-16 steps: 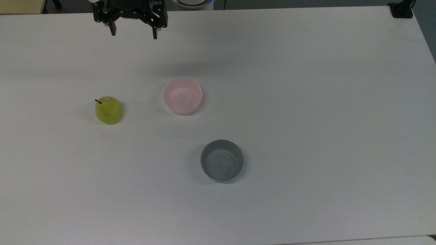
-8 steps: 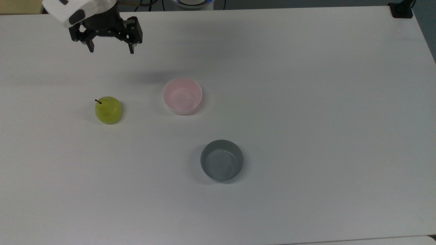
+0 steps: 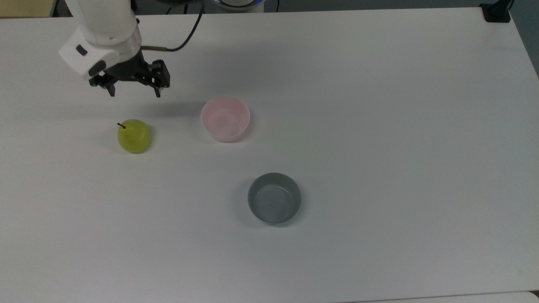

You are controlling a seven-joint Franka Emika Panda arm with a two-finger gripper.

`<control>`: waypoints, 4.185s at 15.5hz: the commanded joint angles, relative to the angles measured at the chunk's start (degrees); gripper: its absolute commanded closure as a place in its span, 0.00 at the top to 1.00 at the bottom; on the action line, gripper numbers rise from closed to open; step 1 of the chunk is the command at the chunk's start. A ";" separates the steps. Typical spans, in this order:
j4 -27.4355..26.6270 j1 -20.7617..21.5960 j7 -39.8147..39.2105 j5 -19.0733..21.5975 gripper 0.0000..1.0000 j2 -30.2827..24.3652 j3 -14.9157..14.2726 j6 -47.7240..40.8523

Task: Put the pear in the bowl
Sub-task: 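Move the open gripper over the yellow-green pear, then lower the gripper around the pear and close it, then lift the grasped pear up off the table, then carry the pear over the pink bowl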

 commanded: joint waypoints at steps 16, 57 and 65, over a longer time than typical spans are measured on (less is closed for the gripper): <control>-0.73 -2.04 -0.14 -1.08 1.00 10.39 -0.16 16.54; 9.90 9.29 6.18 2.88 0.43 -7.27 2.12 -16.42; 1.13 14.40 8.91 2.35 0.43 -10.17 2.12 -13.35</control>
